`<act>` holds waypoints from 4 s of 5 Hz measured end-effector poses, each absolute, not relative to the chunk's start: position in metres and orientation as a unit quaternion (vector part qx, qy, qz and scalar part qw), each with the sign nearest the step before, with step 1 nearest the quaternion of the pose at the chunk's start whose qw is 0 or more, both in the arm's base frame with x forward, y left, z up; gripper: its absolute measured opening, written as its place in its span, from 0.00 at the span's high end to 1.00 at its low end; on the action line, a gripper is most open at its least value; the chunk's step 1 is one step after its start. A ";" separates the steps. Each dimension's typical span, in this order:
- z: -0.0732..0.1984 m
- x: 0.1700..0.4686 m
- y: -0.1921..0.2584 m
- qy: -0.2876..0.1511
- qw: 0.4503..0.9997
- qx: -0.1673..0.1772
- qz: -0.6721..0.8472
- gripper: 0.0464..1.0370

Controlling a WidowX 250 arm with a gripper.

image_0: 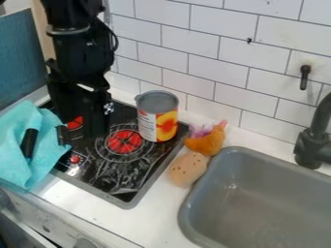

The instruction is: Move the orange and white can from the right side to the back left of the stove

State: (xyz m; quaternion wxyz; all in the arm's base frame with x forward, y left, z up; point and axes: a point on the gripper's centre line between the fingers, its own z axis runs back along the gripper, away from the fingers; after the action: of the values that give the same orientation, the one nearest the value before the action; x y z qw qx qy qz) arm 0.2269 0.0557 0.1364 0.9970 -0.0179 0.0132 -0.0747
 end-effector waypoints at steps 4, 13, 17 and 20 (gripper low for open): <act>0.137 0.271 -0.013 -0.047 0.987 -0.052 -0.141 0.04; 0.092 0.376 0.038 -0.032 0.997 -0.061 -0.029 0.04; 0.087 0.376 0.116 -0.010 0.999 -0.035 0.036 0.04; 0.096 0.366 0.154 0.015 0.996 0.060 0.069 0.04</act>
State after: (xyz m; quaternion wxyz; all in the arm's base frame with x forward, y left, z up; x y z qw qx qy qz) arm 0.3658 0.1542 0.0961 0.9957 0.0598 0.0154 0.0694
